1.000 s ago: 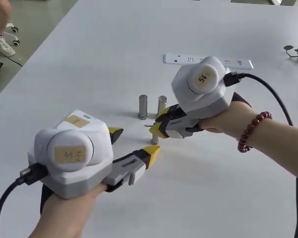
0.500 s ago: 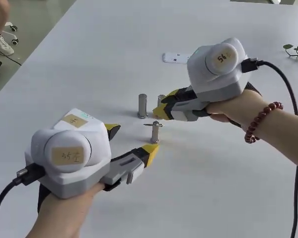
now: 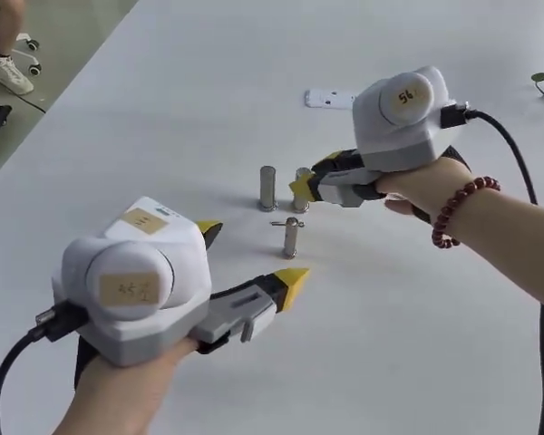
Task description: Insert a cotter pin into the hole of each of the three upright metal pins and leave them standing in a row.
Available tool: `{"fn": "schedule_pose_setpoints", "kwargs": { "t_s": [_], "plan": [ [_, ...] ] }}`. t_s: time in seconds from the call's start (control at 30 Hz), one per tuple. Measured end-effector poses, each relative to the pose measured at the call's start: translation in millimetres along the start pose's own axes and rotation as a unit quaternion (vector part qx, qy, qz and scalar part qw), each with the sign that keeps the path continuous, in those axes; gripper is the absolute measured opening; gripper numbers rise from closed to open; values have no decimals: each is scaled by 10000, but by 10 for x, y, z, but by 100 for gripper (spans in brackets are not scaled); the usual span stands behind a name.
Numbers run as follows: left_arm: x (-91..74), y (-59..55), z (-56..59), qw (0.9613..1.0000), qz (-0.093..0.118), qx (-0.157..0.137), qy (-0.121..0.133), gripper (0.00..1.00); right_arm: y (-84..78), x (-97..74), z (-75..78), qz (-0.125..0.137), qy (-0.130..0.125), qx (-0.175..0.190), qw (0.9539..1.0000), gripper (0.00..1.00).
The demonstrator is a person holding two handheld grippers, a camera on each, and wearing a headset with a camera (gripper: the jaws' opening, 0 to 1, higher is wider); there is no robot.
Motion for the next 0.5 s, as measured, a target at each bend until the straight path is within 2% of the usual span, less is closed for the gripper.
{"fn": "schedule_pose_setpoints", "kwargs": {
  "t_s": [0.13, 0.27, 0.5],
  "plan": [
    [-11, 5, -6, 10000, 14, 12, -22, 69, -15, 62, -21, 35, -20, 32, 10000, 19],
    [-24, 20, -22, 10000, 20, 77, 0, 69, -58, 136, -3, -33, -59, 50, 10000, 16],
    [-33, 19, -30, 9999, -31, 106, 4, 68, -111, 165, 10, -138, -60, -48, 9999, 11]
  ]
}}
Point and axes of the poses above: the centre of the closed fingertips' face, and the gripper's own axes: x roughly forward along the fingers, z roughly to its right, y roughly out of its top, the point moved 9 cm from there along -x, roughly backward along the fingers, and after that the axes turned 12 degrees about z, right-handed, at the moved point
